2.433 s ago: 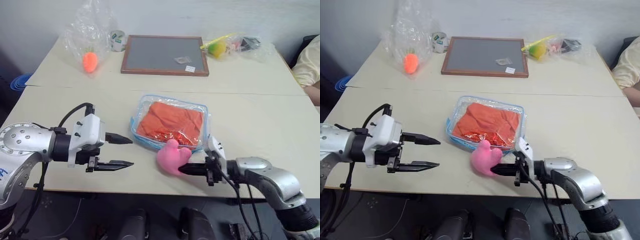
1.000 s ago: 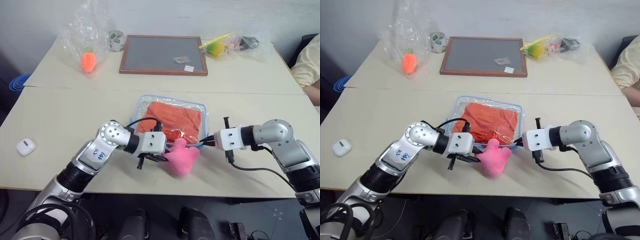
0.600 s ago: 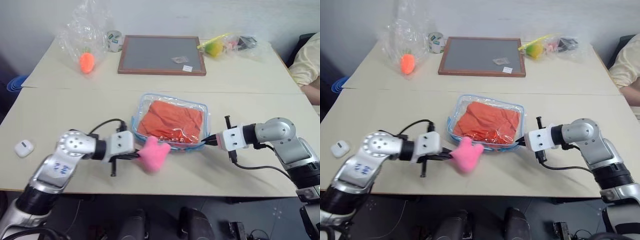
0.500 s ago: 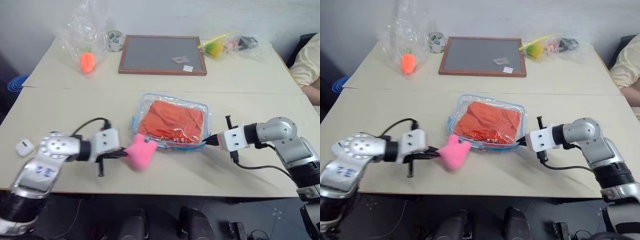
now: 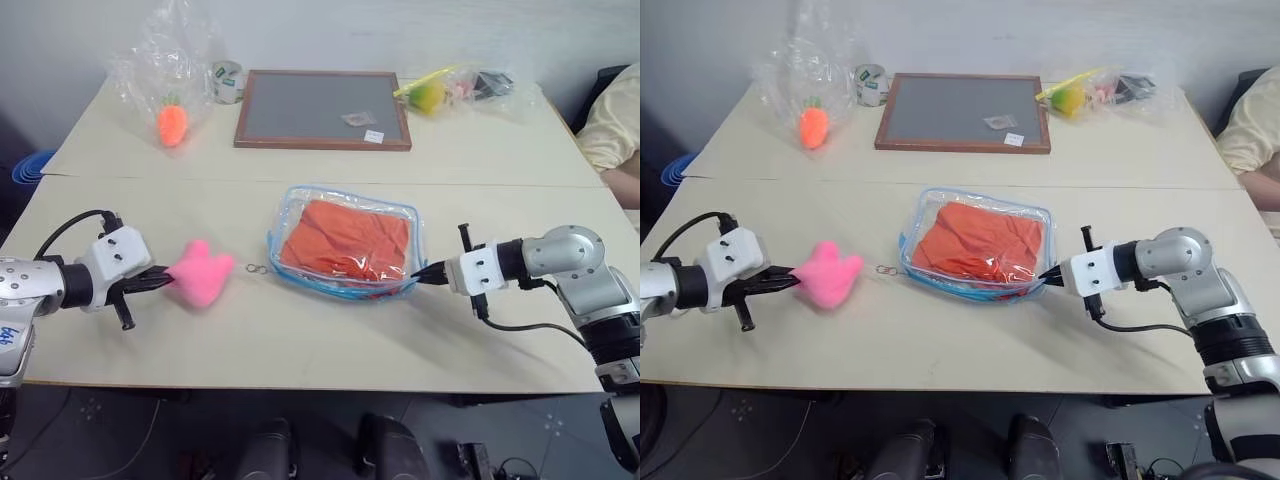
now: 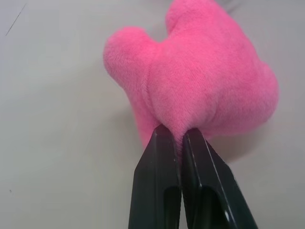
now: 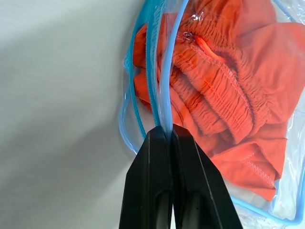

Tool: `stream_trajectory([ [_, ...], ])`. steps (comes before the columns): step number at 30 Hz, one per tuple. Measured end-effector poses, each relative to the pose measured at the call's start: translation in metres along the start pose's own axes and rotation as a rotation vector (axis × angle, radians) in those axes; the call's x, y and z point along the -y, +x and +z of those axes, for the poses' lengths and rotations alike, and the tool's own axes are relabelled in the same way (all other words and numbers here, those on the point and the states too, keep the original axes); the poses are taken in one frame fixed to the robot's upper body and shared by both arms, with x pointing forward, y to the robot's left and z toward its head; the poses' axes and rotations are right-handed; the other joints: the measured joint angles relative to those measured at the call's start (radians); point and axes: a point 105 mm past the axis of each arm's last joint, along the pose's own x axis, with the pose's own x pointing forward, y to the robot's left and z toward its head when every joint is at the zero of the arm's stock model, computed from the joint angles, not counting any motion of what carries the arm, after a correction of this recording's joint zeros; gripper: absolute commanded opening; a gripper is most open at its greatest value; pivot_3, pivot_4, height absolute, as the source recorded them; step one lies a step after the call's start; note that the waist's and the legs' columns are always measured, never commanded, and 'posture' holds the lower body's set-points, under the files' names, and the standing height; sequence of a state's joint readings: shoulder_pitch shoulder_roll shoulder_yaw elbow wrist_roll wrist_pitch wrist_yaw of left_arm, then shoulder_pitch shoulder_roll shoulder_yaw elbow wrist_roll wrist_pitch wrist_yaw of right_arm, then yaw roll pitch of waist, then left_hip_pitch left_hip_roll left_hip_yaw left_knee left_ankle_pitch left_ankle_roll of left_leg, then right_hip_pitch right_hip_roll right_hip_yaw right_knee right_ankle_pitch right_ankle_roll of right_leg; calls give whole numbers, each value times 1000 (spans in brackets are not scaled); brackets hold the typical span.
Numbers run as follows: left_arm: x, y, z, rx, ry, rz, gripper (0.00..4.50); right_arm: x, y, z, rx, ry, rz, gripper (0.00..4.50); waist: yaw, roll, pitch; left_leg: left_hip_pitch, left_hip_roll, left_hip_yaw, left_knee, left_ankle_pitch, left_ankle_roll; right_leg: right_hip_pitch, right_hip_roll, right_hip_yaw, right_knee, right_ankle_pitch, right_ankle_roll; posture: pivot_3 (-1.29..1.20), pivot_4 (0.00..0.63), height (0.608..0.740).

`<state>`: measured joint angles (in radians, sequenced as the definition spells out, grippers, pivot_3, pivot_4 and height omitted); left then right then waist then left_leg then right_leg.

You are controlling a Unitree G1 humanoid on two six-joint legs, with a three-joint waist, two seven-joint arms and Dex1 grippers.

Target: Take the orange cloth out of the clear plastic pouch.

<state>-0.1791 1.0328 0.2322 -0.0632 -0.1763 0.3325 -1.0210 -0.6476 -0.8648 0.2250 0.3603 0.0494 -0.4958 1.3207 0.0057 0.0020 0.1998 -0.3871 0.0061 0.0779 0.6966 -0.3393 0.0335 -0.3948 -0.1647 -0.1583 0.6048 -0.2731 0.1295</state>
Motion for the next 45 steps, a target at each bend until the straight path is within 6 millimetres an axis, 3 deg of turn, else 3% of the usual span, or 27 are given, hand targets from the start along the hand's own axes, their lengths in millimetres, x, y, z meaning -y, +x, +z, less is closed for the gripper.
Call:
stream_trajectory([
  [2,2,1,2,19,-28,-12,0,0,0,0,5,20,4,217,-3,0,0,0,0,0,0,0,0,0,0,0,0,0,0,0,150,740],
  [5,7,3,3,23,-52,-28,723,-1,0,-2,8,66,11,1020,-8,0,0,0,0,0,0,0,0,0,0,0,0,0,0,0,150,740],
  [10,14,2,-1,32,-115,-51,2304,-3,-3,0,28,125,4,2760,-9,0,0,0,0,0,-1,0,0,0,0,0,0,0,0,0,150,740],
  [15,21,-18,-4,46,-182,-79,3875,-3,-21,6,58,248,-63,4490,-7,0,0,0,1,0,-1,0,0,0,0,0,0,0,0,0,150,740],
  [17,23,-34,0,55,-216,-107,4447,-5,-32,10,73,334,-101,4500,-6,0,0,0,2,0,-1,0,-1,-1,0,0,0,0,0,0,150,740],
  [20,19,-53,23,112,-195,-126,4479,-10,-44,18,116,489,-133,4500,0,0,0,0,2,-1,0,-1,-1,0,0,0,0,0,0,0,150,740],
  [22,19,-51,60,173,-52,-154,4479,-15,-47,31,166,598,-126,4500,13,0,0,1,1,-1,0,-1,-1,1,0,0,0,0,-1,0,150,740],
  [24,25,-33,95,221,127,-178,4479,-19,-44,47,225,667,-99,4500,24,1,0,1,0,-2,1,-1,-1,2,-1,0,1,0,-1,0,150,740],
  [27,33,13,118,223,282,-154,4479,-19,-40,63,276,720,-98,4500,25,2,-1,1,-3,0,0,0,-1,1,-1,1,2,0,-1,0,150,740],
  [30,50,60,129,226,374,-165,4479,-17,-33,75,325,756,-121,4500,21,1,-1,-1,-7,1,0,0,-1,-1,0,1,1,0,-1,0,150,740],
  [32,58,80,133,226,453,-155,4479,-17,-30,83,353,772,-122,4500,16,1,-1,-1,-6,2,0,0,-1,-2,0,2,1,0,-1,0,150,740],
  [37,63,107,125,222,496,-147,4479,-18,-28,89,349,789,-152,4500,21,0,-1,-1,-5,1,1,-1,0,-2,0,1,1,0,-1,0,150,740],
  [40,64,112,124,228,506,-157,3929,-17,-28,88,340,795,-174,4500,24,0,-1,-1,-2,1,1,-1,1,-1,0,1,1,0,0,0,150,740],
  [45,63,116,132,258,545,-164,2394,-18,-27,87,329,800,-193,4500,25,0,-1,-1,-2,0,1,0,1,-1,-1,1,1,1,0,0,150,740],
])
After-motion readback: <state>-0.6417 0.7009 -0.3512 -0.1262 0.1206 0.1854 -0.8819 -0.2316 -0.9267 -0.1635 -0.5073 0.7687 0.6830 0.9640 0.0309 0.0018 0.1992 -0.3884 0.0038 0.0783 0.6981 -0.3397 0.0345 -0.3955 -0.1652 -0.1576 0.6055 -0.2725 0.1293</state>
